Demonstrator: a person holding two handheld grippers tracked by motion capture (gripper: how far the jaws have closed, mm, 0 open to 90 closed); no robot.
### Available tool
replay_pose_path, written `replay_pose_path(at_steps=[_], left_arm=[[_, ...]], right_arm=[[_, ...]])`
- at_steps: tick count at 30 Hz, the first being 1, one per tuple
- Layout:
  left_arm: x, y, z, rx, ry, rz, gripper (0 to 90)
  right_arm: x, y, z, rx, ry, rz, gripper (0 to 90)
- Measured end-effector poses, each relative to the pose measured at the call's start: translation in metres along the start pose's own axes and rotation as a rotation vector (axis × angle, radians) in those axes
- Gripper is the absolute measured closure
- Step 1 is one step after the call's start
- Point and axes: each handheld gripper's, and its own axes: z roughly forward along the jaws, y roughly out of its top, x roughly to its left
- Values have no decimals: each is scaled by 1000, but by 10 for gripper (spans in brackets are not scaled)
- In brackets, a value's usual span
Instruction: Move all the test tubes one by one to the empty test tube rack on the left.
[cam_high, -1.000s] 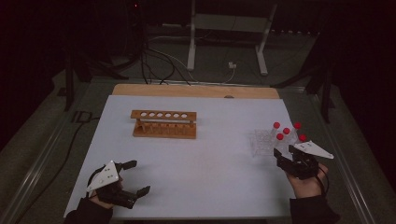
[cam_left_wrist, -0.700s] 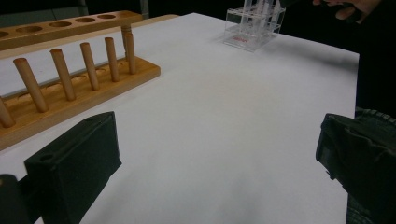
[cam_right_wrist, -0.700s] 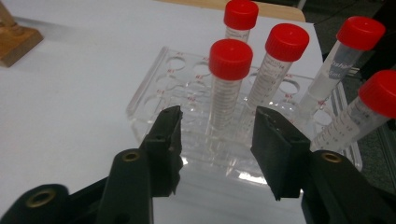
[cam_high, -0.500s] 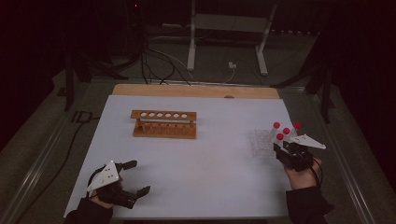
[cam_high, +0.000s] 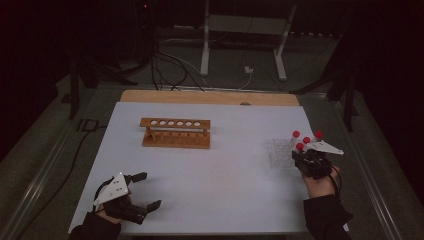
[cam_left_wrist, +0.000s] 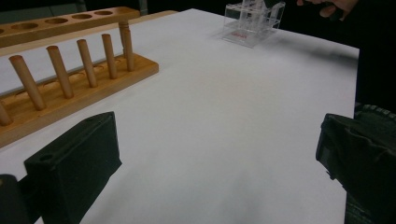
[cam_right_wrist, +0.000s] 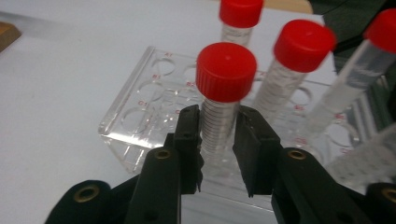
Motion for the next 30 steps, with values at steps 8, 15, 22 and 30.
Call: replay_pose_path(at_steps=[8,15,22,30], left_arm=[[-1,1,0,-2,3,5,4],[-2,0,0,-12,1,10,4],[-4,2,2,30,-12,-9,4],[-8,5,4,41,-1,-24,4]], right_arm=[[0,1,2,-6,-2,-1,749],[1,4,-3,-18,-9,-16,752],[2,10,-10,-43,-13,-27,752],[2,15,-21,-75,-12,-27,752]])
